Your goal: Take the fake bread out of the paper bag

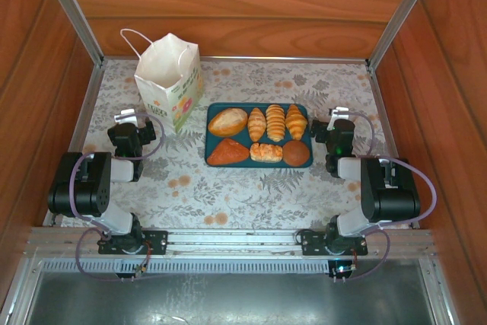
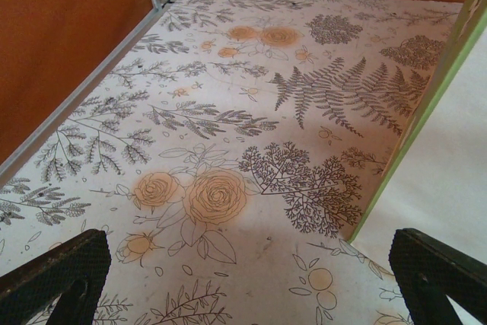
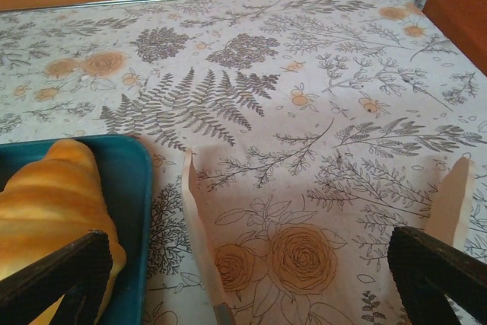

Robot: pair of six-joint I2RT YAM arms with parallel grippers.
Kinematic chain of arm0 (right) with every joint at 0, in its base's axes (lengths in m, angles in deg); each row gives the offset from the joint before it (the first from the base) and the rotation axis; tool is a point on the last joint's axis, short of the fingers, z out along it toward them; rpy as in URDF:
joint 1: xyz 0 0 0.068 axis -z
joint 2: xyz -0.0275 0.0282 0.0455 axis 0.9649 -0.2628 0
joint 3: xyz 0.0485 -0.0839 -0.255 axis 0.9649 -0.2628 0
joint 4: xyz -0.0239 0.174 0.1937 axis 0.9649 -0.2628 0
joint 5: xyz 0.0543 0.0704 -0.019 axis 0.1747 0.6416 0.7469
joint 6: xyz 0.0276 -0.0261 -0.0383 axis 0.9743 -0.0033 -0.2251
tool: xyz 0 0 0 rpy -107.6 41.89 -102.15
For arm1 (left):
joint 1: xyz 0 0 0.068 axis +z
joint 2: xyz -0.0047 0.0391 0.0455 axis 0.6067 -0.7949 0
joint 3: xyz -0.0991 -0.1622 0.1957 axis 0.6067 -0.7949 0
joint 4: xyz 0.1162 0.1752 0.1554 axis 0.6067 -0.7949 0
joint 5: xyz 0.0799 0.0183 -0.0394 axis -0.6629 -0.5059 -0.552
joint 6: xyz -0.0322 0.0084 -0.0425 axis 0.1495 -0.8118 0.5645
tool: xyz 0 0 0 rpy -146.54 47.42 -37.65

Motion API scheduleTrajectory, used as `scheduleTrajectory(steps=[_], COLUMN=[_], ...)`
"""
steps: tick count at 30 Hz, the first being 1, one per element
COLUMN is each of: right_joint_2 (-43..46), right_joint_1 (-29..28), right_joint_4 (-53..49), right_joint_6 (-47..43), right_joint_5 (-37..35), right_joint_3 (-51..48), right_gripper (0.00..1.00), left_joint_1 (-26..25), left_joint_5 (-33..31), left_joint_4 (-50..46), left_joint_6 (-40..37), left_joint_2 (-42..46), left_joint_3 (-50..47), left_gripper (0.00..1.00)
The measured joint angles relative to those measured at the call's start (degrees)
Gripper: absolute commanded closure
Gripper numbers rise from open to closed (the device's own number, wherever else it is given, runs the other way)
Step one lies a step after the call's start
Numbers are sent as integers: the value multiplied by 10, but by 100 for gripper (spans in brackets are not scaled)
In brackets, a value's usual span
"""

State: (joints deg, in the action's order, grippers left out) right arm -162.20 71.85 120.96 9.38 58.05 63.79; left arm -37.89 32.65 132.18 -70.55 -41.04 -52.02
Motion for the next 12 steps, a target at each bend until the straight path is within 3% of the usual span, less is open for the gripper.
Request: scheduleTrajectory(steps=[12], right_joint_2=[0], right_joint_1=[0], right_joint_4=[0], right_joint_6=[6], right_joint_5=[-13], right_joint_3=[0], right_gripper=[0], left_joint_1=[0], left_joint_5=[0], left_joint_4=[0], left_joint_6=[0], left_joint_2=[0], left_joint_3=[0], left_gripper=[0])
